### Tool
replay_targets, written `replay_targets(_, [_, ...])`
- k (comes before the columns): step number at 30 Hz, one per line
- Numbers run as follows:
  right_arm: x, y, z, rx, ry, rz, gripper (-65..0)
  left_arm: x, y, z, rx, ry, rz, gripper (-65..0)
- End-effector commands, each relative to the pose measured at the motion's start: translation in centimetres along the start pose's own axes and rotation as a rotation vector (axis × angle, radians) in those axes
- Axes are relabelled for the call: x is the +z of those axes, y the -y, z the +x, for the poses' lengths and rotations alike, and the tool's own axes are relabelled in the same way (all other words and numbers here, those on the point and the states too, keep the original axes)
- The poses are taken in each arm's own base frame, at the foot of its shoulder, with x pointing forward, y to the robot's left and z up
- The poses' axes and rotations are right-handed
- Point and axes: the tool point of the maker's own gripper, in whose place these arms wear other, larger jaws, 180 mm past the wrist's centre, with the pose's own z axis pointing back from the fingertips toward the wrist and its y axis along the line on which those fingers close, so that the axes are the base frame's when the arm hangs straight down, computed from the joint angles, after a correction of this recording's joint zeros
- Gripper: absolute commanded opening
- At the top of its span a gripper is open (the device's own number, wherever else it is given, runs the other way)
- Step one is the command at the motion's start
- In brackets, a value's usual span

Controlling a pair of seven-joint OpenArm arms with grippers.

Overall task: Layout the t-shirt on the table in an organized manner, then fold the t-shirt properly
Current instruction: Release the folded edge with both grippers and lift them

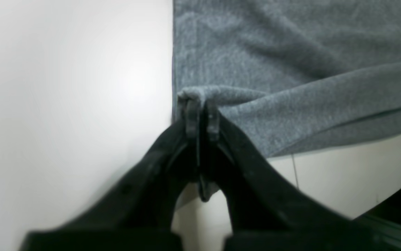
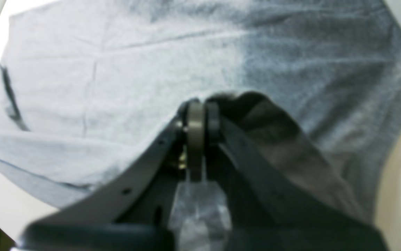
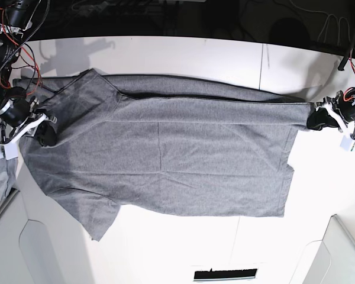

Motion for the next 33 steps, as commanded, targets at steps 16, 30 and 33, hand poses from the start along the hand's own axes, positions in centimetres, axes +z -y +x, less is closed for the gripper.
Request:
replay_targets(16, [1.2, 1.2, 1.1, -0.015, 0.010, -0.019, -47.3, 0.3, -1.0, 2.6, -0.049, 0.072, 0.035, -34.6])
replay_targets(30, [9.2, 8.8, -2.6, -0.193, 0.046, -0.191, -29.6, 1.7, -0.1, 1.4, 0.096, 0.028, -0.059, -26.9])
replay_targets(33, [10.5, 10.0, -4.2, -0.191, 0.032, -0.252, -29.1, 1.4, 0.7, 0.2, 0.130, 0.003, -0.092, -26.9])
